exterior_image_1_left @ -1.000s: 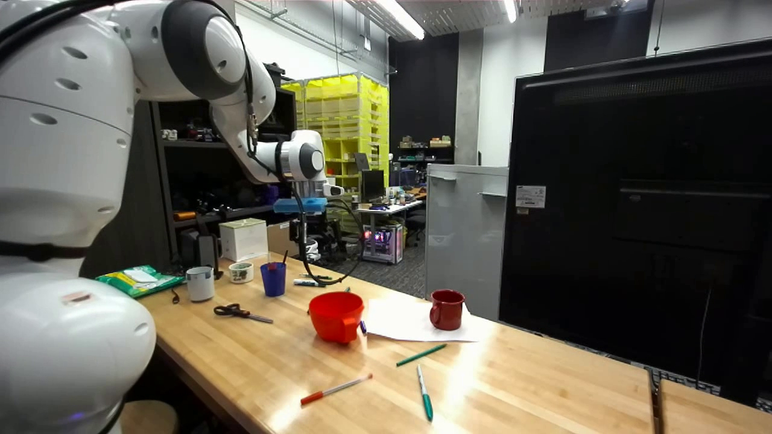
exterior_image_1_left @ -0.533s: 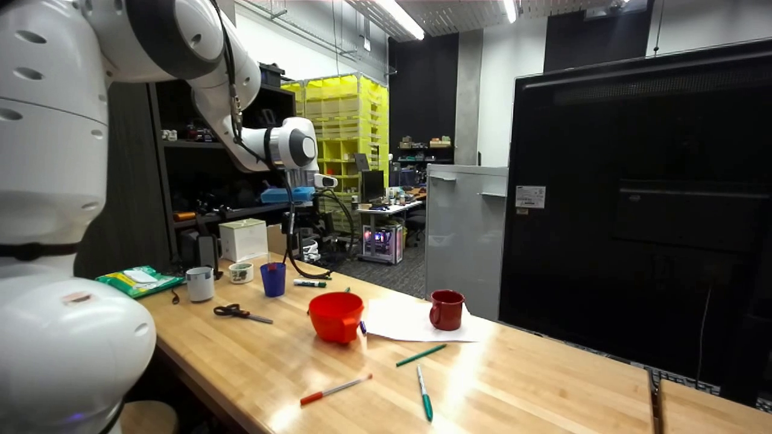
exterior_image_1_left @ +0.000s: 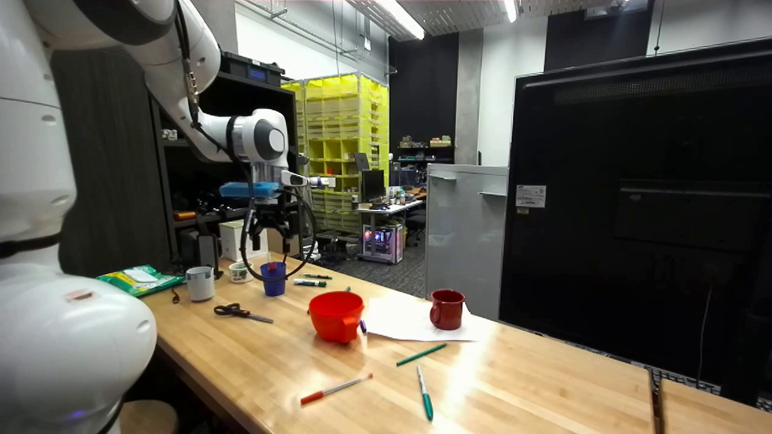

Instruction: Put the orange pen inside the blue cup

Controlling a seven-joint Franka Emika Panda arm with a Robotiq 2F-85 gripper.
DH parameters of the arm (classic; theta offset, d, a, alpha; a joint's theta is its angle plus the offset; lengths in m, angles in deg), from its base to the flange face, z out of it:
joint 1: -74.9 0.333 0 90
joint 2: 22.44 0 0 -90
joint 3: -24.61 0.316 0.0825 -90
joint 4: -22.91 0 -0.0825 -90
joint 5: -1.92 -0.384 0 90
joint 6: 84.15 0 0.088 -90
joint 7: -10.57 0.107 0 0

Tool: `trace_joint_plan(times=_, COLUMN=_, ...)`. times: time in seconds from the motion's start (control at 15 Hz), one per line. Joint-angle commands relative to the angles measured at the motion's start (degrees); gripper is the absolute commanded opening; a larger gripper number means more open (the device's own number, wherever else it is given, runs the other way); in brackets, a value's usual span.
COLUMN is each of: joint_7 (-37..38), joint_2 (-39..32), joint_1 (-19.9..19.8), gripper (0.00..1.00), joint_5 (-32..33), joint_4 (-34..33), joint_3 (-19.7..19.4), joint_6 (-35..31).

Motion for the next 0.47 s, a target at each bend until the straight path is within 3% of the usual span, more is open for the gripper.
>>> trace_joint_plan(times=0.0, joint_7=0.9, joint_2=1.1, joint_1=-0.2, gripper=1.0, joint_5=0.0, joint_4=0.8, joint_3=0.8, joint_6=0.4)
trace_joint_plan(times=0.4, joint_7=2.1, joint_2=3.6, joint_1=-0.1, gripper=1.0, joint_5=0.0, joint_4=3.0, joint_3=1.2, joint_6=0.5)
